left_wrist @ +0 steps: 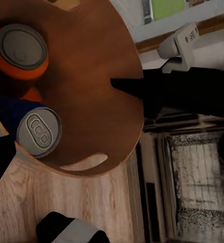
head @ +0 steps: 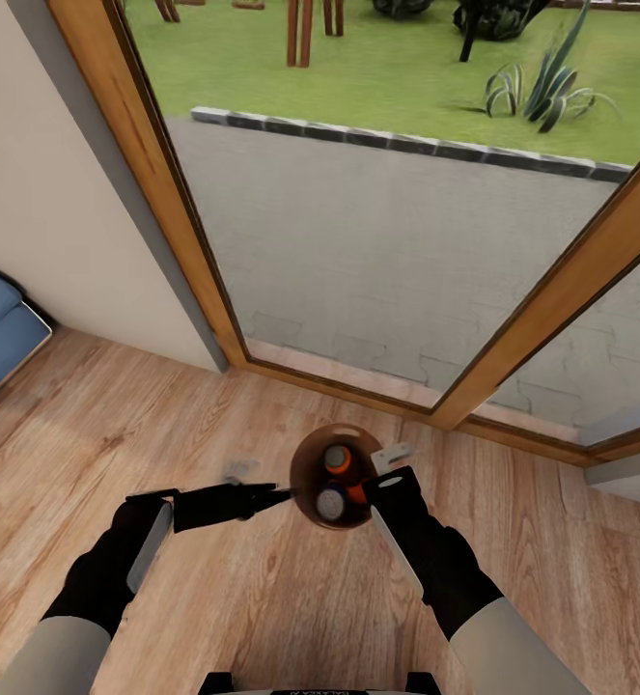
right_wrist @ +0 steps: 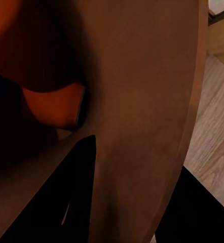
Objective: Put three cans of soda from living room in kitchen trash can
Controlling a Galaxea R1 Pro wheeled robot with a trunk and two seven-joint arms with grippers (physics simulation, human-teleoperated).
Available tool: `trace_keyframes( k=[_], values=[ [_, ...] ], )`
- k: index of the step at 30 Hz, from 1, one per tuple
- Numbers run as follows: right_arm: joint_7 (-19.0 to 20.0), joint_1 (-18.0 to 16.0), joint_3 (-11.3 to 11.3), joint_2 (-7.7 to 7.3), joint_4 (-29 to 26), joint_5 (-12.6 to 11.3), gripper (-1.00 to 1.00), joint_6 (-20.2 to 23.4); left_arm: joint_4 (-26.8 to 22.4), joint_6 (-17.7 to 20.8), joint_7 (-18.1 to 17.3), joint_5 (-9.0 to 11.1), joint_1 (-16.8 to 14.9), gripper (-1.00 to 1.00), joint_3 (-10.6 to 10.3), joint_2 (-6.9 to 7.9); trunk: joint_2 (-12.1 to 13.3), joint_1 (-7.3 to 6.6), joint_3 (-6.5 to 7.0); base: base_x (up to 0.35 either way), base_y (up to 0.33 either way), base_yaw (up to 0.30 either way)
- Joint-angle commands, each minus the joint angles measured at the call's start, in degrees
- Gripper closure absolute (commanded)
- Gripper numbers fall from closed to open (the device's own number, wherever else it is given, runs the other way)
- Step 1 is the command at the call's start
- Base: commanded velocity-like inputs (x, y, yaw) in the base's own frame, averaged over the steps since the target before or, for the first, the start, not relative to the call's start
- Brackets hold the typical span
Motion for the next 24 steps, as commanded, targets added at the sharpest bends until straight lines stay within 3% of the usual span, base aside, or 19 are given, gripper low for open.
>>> trace_keyframes(
  k=[1,2,3,5,9,11,14,16,17,20,24],
  values=[
    [-0.03,-0.02,0.02,0.01,-0.02,0.08,1.0,-0.04,0.09,-0.02,-1.73,0.0,0.01,-1.0,0.02,0.68,0.0,0.0,0.0,0.0,0.0,0.0],
    [-0.02,-0.02,0.02,0.01,-0.02,0.07,1.0,-0.04,0.26,-0.04,-5.14,0.01,0.01,-1.0,0.09,2.1,0.0,0.0,0.0,0.0,0.0,0.0],
    [0.0,-0.02,0.03,0.01,-0.02,0.07,1.0,-0.04,0.58,-0.06,-10.65,-0.02,0.02,-1.0,0.18,4.79,0.0,0.0,0.0,0.0,0.0,0.0],
    [0.03,-0.02,0.03,0.01,-0.02,0.07,1.0,-0.04,1.68,-0.12,-15.35,-0.05,0.01,-1.0,0.27,7.38,0.0,0.0,0.0,0.0,0.0,0.0],
    [0.14,-0.02,0.03,0.01,-0.02,0.07,1.0,-0.04,5.12,-0.3,-19.63,-0.07,0.01,-1.0,1.04,10.68,0.0,0.0,0.0,0.0,0.0,0.0],
    [0.33,0.0,0.02,-0.01,-0.02,0.04,1.0,-0.04,9.41,-0.56,-21.1,-0.14,0.01,-1.0,3.95,13.96,0.0,0.0,0.0,0.0,0.0,0.0],
    [0.45,0.0,0.02,-0.06,-0.02,-0.17,1.0,-0.04,16.0,-2.84,-21.0,-0.33,0.01,-1.0,6.82,17.71,0.0,0.0,0.0,0.0,0.0,0.0],
    [0.56,0.04,0.02,-0.09,-0.02,-0.32,1.0,-0.06,22.4,-9.56,-18.36,-0.42,0.01,-1.0,7.74,19.49,0.0,0.0,0.0,0.0,0.0,0.0],
    [0.62,0.05,0.02,-0.11,-0.02,-0.34,1.0,-0.07,24.0,-11.46,-17.11,-0.42,0.01,-1.0,7.88,19.75,0.0,0.0,0.0,0.0,0.0,0.0],
    [0.84,0.06,-0.08,-0.2,0.12,-0.42,1.0,-0.53,33.85,-23.53,-8.8,-0.32,0.01,-1.0,8.34,20.61,0.0,0.0,0.0,0.0,0.0,0.0],
    [0.92,0.16,-0.01,-0.28,0.37,-0.51,1.0,-3.96,38.01,-30.57,-5.83,-0.2,0.01,-1.0,8.51,20.83,0.0,0.0,0.0,0.0,0.0,0.0]
  ],
)
